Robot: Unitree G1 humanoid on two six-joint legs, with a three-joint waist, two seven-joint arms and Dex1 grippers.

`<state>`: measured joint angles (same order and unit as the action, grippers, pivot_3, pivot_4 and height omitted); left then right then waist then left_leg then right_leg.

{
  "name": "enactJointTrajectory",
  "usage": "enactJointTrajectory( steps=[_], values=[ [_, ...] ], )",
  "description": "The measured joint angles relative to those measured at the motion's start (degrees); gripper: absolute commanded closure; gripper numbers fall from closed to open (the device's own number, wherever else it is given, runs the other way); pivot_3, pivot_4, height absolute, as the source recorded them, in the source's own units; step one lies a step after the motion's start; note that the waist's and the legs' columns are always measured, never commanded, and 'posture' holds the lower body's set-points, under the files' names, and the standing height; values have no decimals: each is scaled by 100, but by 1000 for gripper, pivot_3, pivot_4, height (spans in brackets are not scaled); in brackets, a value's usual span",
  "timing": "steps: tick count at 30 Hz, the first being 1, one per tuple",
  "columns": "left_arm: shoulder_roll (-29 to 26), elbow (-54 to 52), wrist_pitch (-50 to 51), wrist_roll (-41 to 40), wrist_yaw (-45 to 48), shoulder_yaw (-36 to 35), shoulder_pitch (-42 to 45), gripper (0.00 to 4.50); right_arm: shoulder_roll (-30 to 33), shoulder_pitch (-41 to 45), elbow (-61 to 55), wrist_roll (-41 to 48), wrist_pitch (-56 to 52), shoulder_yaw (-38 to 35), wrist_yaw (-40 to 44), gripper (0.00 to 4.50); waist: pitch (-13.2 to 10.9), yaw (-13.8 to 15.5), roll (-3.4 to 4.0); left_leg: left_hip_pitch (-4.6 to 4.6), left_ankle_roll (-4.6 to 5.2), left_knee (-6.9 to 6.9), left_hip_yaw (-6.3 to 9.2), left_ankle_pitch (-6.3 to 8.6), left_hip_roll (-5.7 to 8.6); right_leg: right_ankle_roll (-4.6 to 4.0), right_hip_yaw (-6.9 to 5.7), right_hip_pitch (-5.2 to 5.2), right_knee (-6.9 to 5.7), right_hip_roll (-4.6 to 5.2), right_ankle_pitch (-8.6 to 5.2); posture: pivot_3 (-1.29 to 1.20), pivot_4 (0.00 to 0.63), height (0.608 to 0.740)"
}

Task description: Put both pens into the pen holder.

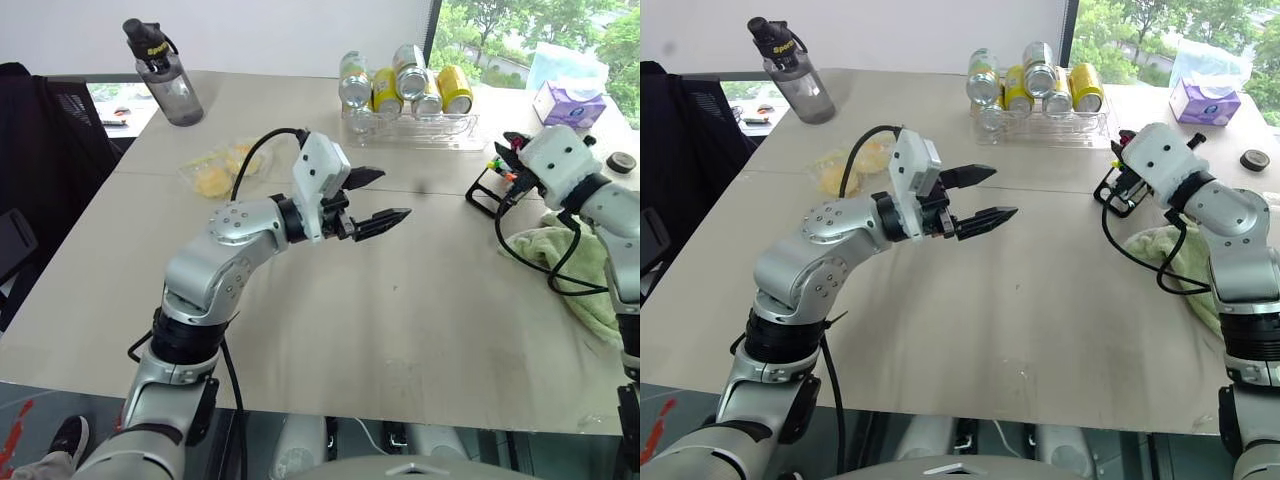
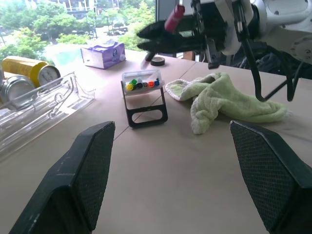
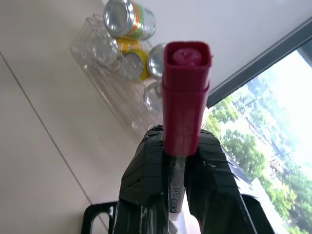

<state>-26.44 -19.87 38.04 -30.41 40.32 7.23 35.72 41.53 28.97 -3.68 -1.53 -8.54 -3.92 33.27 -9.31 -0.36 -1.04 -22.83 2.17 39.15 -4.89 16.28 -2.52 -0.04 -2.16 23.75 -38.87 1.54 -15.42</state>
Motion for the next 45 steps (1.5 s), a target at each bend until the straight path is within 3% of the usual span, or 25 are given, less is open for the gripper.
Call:
enactJointTrajectory(
  steps=[30,31,32,36,38,39,45],
  values=[
    [239,142,162,97,-175,-44,48,640,-138,154,1282,-276,1040,15,-292,4464,-1,-12,2,2,-1,3,-1,-1,0,0,1,-1,-3,0,0,0,150,739],
    [239,142,164,97,-176,-46,48,579,-139,161,1330,-318,1090,70,-303,3416,-1,-12,2,2,-1,3,-1,-1,0,0,1,-1,-3,0,0,0,150,739],
    [239,142,164,97,-176,-46,48,579,-141,162,1354,-334,1116,89,-304,3131,-1,-12,2,2,-1,3,-2,-1,0,0,1,-1,-3,0,0,0,150,739],
    [238,142,194,96,-183,-49,48,579,-153,219,1404,-402,1143,114,-352,1059,-1,-11,3,2,-2,4,-2,-1,0,0,2,-1,-3,0,0,0,150,739],
    [238,142,220,95,-185,-50,48,579,-154,262,1432,-427,1178,118,-375,290,-1,-12,3,3,-2,4,-2,-1,0,0,2,-1,-4,0,0,0,150,739],
    [238,142,231,95,-185,-50,48,579,-156,274,1448,-438,1189,119,-389,133,-1,-12,3,3,-2,4,-2,-1,0,0,2,-1,-4,0,0,0,150,739],
    [237,142,262,95,-183,-74,48,579,-192,313,1580,-458,1253,119,-503,133,-1,-13,3,3,-2,4,-2,-2,-1,0,2,-1,-4,0,0,0,150,739]
  ],
)
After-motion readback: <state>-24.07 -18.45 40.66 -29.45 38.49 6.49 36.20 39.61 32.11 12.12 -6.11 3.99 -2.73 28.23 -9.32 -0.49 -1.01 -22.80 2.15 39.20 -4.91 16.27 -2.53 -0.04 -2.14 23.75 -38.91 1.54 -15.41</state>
